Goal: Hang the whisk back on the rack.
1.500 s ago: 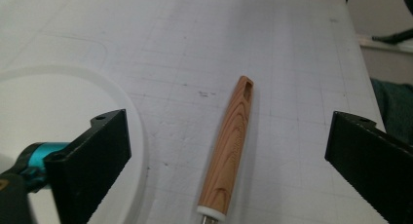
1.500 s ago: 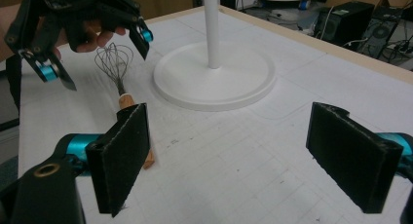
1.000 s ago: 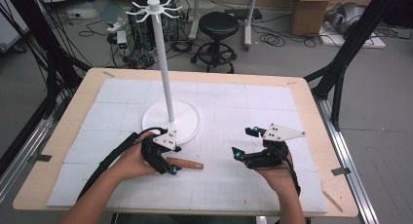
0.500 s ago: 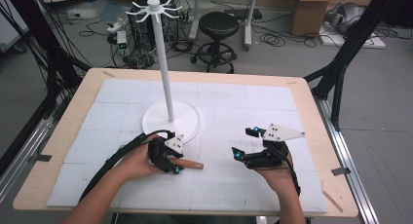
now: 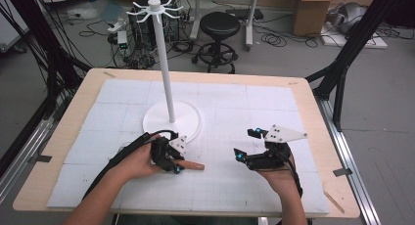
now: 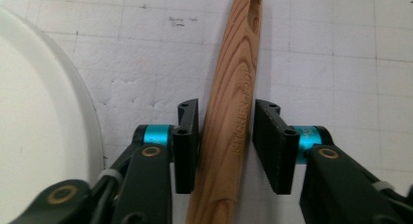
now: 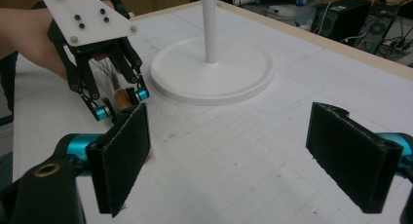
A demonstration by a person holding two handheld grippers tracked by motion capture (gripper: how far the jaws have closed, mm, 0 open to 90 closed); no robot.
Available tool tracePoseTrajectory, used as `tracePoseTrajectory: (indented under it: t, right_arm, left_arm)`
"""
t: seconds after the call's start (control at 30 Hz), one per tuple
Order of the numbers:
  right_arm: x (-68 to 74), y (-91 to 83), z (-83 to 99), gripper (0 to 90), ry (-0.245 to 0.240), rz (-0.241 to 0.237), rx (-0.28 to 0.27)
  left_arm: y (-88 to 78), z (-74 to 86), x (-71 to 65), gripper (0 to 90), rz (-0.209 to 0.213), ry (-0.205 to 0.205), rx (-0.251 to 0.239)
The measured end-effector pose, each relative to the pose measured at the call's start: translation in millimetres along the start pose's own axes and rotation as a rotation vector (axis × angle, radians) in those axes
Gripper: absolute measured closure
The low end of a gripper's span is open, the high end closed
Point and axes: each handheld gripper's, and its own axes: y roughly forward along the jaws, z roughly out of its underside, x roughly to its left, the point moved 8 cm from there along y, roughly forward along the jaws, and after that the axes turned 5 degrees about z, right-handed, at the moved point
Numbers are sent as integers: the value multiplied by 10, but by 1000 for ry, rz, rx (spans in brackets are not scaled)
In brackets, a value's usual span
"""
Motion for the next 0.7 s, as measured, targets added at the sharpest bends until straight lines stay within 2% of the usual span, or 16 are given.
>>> tracePoseTrajectory:
  t: [0.1,0.13,0.3,0.53,0.63,0.7]
  right_arm:
    - [2,-5,2,154,-1,0,-1]
    - [1,-8,3,154,-1,1,-1]
    - [-1,-25,6,155,3,3,-3]
    - [-11,-15,20,155,9,1,1]
    - [-10,-7,18,155,3,1,0]
    - [-7,-9,18,155,5,2,1]
  left_arm:
    - [1,-6,-17,694,6,13,6]
    - [0,-7,-16,704,3,2,8]
    - [-4,-6,-17,708,5,-4,8]
    - [-40,-7,-34,710,-14,6,8]
    - [-152,-30,-26,710,-18,-4,-44]
    - [-272,-75,-29,709,-25,-7,-114]
